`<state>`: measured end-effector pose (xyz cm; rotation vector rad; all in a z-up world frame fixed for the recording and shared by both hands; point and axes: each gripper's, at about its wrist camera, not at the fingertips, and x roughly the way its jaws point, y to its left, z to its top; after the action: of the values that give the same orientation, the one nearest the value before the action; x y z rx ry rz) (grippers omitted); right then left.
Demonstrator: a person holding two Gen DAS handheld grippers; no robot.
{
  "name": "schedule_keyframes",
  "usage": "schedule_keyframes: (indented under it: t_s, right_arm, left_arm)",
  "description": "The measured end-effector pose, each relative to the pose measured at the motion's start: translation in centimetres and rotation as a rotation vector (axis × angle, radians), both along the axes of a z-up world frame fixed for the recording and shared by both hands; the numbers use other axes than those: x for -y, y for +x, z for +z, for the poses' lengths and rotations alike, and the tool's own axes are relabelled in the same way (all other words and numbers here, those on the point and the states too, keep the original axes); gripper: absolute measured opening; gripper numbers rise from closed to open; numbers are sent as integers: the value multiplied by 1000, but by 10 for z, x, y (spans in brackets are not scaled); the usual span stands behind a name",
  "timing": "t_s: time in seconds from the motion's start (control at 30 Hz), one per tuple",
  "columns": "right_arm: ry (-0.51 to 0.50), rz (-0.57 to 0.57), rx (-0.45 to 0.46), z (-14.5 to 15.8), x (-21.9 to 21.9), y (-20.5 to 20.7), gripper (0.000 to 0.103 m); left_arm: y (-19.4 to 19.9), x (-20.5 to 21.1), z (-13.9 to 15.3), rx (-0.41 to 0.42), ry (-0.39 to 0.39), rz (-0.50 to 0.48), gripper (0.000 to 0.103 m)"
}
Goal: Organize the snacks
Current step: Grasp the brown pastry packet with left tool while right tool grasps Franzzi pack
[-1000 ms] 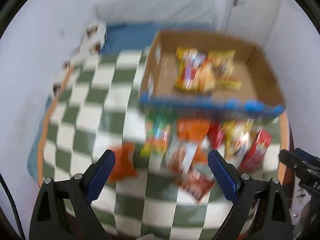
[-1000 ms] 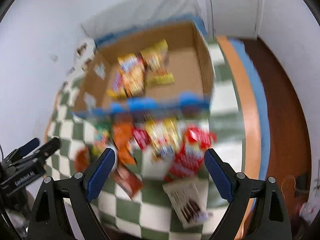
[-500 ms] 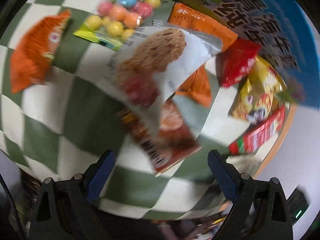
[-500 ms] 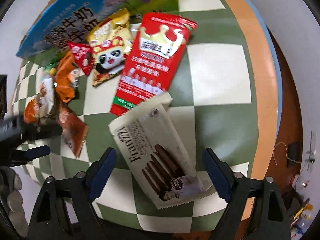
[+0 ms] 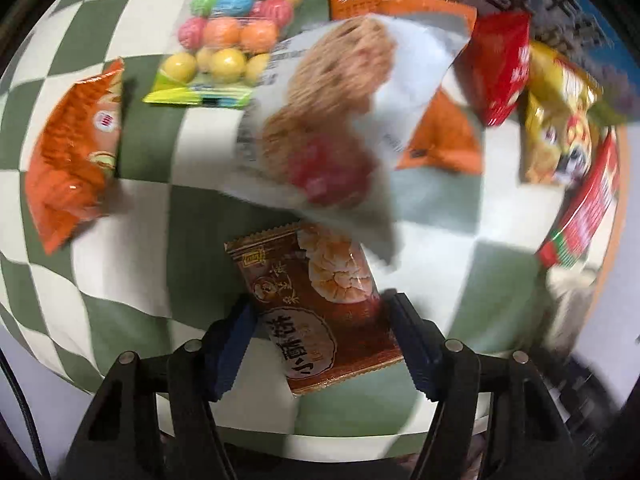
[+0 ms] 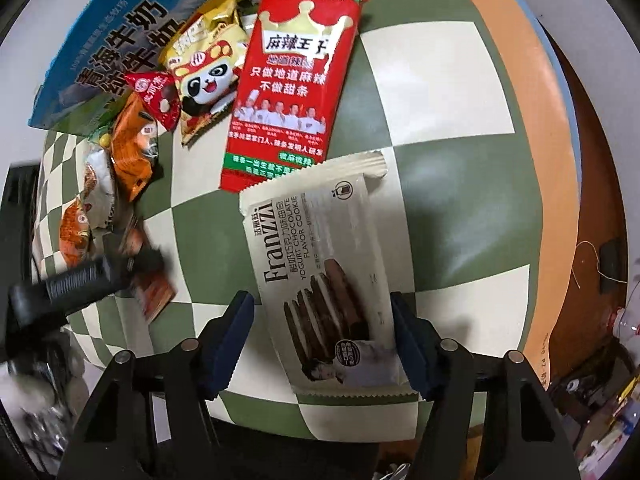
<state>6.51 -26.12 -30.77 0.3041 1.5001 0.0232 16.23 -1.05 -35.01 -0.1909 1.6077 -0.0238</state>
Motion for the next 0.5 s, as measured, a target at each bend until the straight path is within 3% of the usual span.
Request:
schedule_keyframes:
  t_s: [0.2,0.37,0.5]
  right_arm:
    - [-53,-14,10,-10,-5,2,64]
    - [1,32,-39,-10,-21,-21,59]
    - [21,-31,-45,-17,-18,-27,61]
  left_arm:
    - [-3,-10,-3,26,2,-59,66]
    - [-12,-13,0,33,3,-91,66]
    - [-15,-23,-5,26,16,-57,67]
